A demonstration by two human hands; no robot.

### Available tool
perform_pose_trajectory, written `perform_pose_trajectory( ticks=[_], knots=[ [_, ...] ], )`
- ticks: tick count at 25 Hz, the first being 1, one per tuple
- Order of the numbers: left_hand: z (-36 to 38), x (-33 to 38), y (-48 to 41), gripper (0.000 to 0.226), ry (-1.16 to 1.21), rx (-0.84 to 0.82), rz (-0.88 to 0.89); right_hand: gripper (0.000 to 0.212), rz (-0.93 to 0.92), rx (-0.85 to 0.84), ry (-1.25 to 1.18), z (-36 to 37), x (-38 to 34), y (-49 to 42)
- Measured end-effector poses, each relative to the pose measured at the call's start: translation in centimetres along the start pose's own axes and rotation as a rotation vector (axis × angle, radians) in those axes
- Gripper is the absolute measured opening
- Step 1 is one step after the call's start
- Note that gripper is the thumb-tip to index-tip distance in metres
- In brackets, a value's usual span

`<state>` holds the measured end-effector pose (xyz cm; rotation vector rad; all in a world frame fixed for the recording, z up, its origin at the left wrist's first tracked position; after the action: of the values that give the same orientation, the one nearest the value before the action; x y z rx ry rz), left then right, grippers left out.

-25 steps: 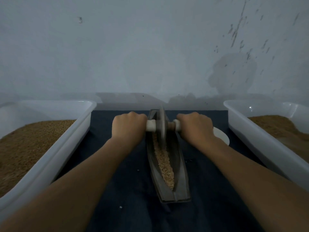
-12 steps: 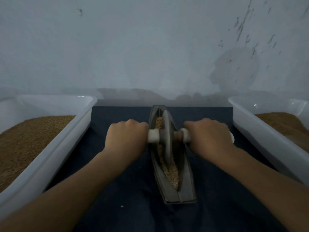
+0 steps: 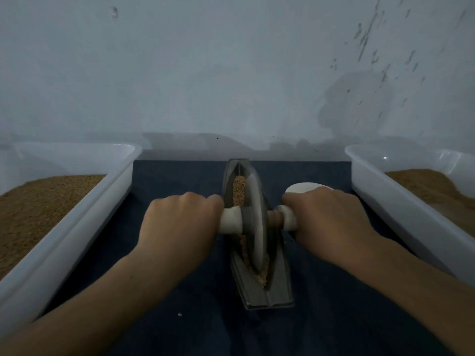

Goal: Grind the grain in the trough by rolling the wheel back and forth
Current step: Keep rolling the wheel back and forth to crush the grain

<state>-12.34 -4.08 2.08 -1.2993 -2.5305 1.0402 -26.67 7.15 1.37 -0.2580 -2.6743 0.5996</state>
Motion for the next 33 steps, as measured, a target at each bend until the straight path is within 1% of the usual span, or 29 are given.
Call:
perform_pose_trajectory(
  ticks=[1,3,4,6,7,8,9,11,12,15,17,18,20,24,26,27,28,30,33],
  knots=[
    [0.1,-0.1,-0.1,0.062,0.008,-0.012,-0.011,0.057,0.001,-0.018,0.012,0.1,0.0,0.0],
    [2.1,-0.2,-1.0,0.05,-0.035,-0.088,-0.052,0.053,0.044,-0.067,0.016,1.3,0.6,-1.2],
    [3.4,-0.4,-2.0,0.04,-0.045,-0.11,-0.084,0.046,0.069,-0.067,0.017,2.0,1.1,-2.4],
    [5.3,-1.0,-5.0,0.023,-0.042,-0.121,-0.152,0.026,0.111,-0.046,0.007,3.1,2.1,-5.2],
    [5.8,-1.1,-6.2,0.015,-0.033,-0.142,-0.168,0.017,0.139,-0.072,-0.007,3.6,2.6,-6.3],
    [6.0,-1.1,-7.1,0.007,-0.031,-0.161,-0.179,0.014,0.163,-0.101,-0.027,4.1,3.0,-7.1],
    [5.9,-1.0,-7.5,0.004,-0.035,-0.175,-0.181,0.014,0.178,-0.125,-0.051,4.4,3.3,-7.3],
    [5.0,-0.7,-6.6,0.006,-0.026,-0.17,-0.153,0.02,0.171,-0.137,-0.096,4.0,2.9,-6.0],
    [4.3,-0.6,-5.4,0.012,-0.018,-0.147,-0.134,0.024,0.143,-0.123,-0.095,3.5,2.4,-4.8],
    [1.7,-0.1,-1.0,0.046,-0.026,-0.049,-0.029,0.04,0.052,-0.066,-0.035,1.3,0.4,-0.8],
    [0.3,0.0,0.1,0.059,-0.046,-0.019,-0.005,0.043,0.048,-0.044,-0.015,0.1,0.3,0.3],
    [0.3,0.0,-0.1,0.059,-0.057,-0.031,-0.016,0.04,0.066,-0.063,-0.019,0.2,0.5,0.3],
    [2.0,0.1,-1.2,0.045,-0.086,-0.077,-0.04,0.034,0.11,-0.112,-0.045,1.7,1.1,-0.6],
    [5.9,-1.1,-5.6,0.023,-0.047,-0.114,-0.158,0.025,0.142,-0.065,-0.016,3.8,2.6,-5.7],
    [6.5,-1.6,-7.3,0.01,-0.006,-0.14,-0.203,0.019,0.156,-0.114,-0.033,4.3,3.1,-8.1],
    [6.5,-1.6,-7.5,0.006,0.012,-0.146,-0.21,0.018,0.158,-0.131,-0.035,4.3,3.1,-8.5],
    [6.2,-1.6,-7.2,0.009,0.024,-0.148,-0.207,0.019,0.155,-0.13,-0.034,4.1,3.0,-8.2],
    [5.0,-1.3,-5.2,0.024,0.025,-0.115,-0.166,0.028,0.118,-0.093,-0.022,2.9,2.1,-5.8],
    [1.6,0.0,-0.9,0.053,-0.005,-0.022,-0.015,0.05,0.036,-0.034,0.015,0.9,0.1,-0.9]
  ],
)
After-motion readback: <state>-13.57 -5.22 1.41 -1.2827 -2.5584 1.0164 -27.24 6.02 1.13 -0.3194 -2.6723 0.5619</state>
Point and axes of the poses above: each hand's wrist, its own y-axis away from the middle knuckle, its own z-axis out of the palm, x = y × z, the point moved 10 cm from there along -y, towards the middle knuckle, and after that the axes turned 11 degrees about -z, right-handed, at the moved point
